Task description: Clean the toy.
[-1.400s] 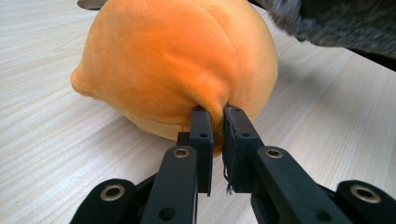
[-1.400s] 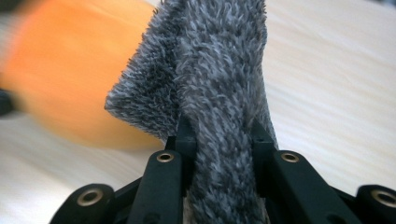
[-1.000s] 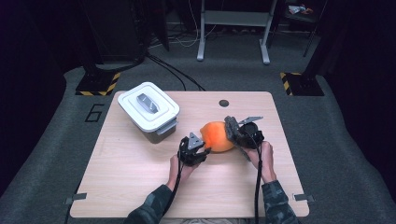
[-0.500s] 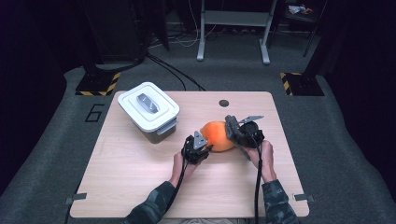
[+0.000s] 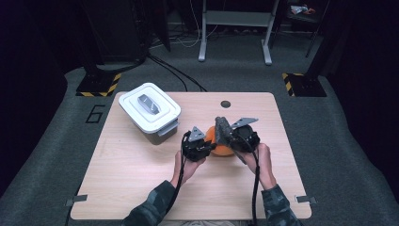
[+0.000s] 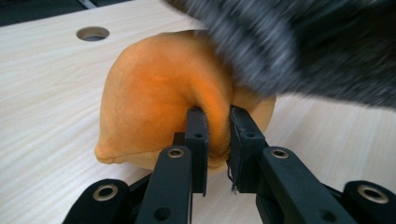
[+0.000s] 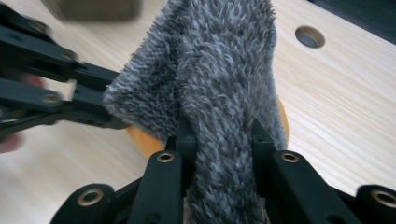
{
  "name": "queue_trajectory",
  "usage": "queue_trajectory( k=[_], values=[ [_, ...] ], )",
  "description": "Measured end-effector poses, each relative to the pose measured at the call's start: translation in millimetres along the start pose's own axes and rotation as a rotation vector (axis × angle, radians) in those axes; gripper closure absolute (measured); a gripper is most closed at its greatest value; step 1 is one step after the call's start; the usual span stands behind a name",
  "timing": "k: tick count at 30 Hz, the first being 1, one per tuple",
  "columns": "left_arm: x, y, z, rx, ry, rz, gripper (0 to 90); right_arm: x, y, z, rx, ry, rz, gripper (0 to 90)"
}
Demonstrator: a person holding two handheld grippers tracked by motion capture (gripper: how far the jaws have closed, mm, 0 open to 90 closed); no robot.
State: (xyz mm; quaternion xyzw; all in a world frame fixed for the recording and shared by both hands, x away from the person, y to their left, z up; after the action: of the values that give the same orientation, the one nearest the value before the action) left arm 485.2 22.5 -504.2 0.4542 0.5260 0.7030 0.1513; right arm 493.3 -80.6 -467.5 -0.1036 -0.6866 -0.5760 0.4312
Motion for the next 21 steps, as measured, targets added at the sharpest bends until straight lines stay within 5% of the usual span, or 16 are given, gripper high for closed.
queue_trajectory(
  k=[2,4,8,10,12,17,21],
  values=[
    [-2.6,-4.7,1.9,0.010,-0.002,0.009,78.9,-9.8,-2.9,0.7,0.015,-0.038,0.024,73.3],
    [-4.0,-7.9,4.5,0.015,0.003,0.010,76.8,-15.6,-2.0,-0.2,0.016,-0.022,0.019,73.3],
    [-3.1,-8.4,8.9,-0.038,0.058,0.024,56.3,-20.2,-1.1,-2.7,-0.004,-0.003,0.021,73.5],
    [-4.3,-9.8,11.3,-0.095,0.094,0.040,48.5,-20.7,-0.5,-4.1,-0.005,0.007,0.022,73.5],
    [-8.1,-11.4,11.2,-0.106,0.090,0.042,46.2,-20.8,-0.2,-4.5,-0.007,0.011,0.022,73.5],
    [-13.2,-10.2,8.6,-0.132,0.084,0.030,61.9,-22.5,0.4,-7.3,-0.013,0.006,0.018,73.5],
    [-14.7,-11.8,9.7,-0.111,0.086,0.034,74.3,-24.3,0.6,-8.0,-0.020,0.014,0.009,73.5]
  ],
)
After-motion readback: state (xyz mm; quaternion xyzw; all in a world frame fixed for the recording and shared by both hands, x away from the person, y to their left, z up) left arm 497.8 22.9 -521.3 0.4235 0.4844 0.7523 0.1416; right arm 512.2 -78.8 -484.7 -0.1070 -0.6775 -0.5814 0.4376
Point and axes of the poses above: each handheld gripper's, and its own axes: x roughly backward along the jaws, y roughly out of its top, z roughly to its left, the point moved 9 cm from there along -x, roughly forward along the jaws, and after that the axes turned 11 degrees about -x, right-handed, at the moved point
